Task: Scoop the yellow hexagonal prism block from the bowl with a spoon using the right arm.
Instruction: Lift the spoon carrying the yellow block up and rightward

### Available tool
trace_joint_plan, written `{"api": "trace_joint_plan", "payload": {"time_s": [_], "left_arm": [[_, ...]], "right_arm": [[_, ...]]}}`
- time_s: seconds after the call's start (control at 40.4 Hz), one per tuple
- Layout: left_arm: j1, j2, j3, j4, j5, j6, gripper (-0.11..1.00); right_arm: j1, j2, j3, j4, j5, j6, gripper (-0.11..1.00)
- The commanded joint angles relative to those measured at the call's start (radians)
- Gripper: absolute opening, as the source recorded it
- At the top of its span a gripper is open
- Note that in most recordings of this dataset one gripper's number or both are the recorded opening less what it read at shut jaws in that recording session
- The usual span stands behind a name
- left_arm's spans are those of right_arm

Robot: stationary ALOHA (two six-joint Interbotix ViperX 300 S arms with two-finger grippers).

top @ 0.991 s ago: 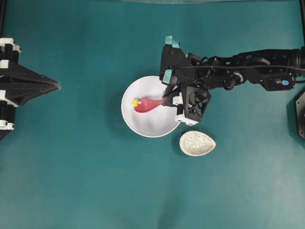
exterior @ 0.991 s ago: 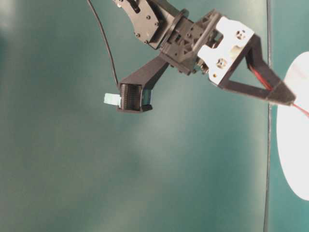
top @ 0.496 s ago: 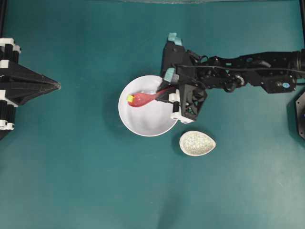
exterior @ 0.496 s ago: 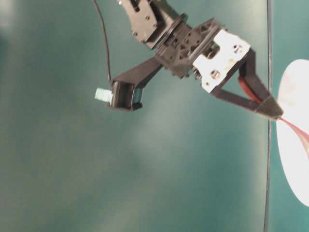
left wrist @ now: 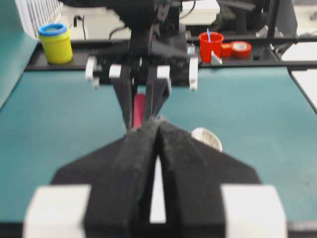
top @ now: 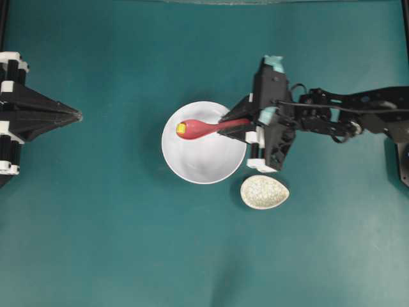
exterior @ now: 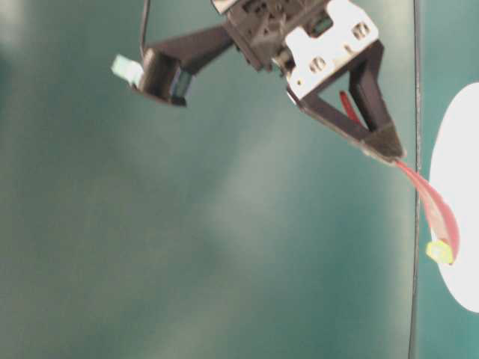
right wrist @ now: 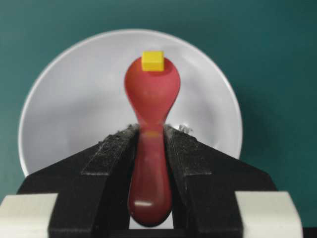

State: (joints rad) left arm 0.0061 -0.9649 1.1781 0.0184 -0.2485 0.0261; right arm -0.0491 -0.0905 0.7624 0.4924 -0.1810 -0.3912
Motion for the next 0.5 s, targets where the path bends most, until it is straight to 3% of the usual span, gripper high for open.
{"api": "trace_joint_plan", "payload": {"time_s": [0.0,0.471], "left_arm": [[0.002,0.000,-0.029,0.002,0.017,-0.003,-0.01],[0.000,-0.061,-0.038,0.002,0.101,-0.002,-0.01]], "right_arm": [[0.018,-0.049,0.015,-0.002,-0.058,0.002,0.25],[0.092,-0.284,0.196,-0.002,-0.244,0.005,0.25]]}}
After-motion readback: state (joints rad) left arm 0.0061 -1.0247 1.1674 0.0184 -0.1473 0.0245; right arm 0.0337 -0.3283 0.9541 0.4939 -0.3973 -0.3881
